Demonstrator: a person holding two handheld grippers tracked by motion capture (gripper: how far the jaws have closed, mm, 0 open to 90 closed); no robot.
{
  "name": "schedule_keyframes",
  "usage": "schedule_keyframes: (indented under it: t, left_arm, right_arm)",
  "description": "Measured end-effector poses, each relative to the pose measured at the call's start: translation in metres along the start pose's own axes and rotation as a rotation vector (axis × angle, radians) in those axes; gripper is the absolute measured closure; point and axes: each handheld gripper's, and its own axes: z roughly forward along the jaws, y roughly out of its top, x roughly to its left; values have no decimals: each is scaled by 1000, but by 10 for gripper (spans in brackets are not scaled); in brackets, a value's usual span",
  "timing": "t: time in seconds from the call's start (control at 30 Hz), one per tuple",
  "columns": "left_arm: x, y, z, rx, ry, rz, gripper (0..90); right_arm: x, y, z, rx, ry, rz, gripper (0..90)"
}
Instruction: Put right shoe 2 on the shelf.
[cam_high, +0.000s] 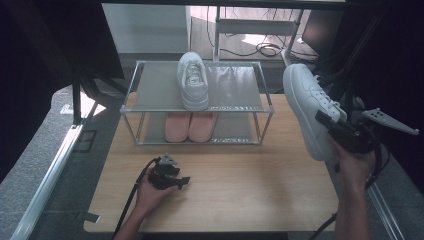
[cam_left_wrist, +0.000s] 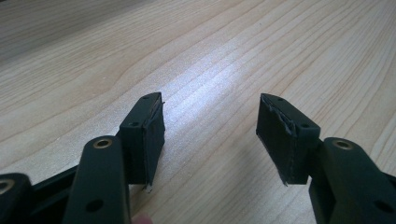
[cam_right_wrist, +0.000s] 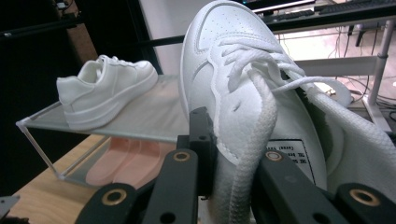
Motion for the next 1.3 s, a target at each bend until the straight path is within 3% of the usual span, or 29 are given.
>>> schedule_keyframes:
  t: [0.53,0.67,1.3]
  left_arm:
    - [2,0,-2,-6,-4,-6,424]
    - [2,0,-3,-12,-5,-13,424]
    - [2,0,-3,-9,-7,-10,424]
  right_arm:
    - [22,25,51,-17,38,25,827]
    - [28,29,63,-1,39,0,828]
    - [49,46,99,8,43,6,828]
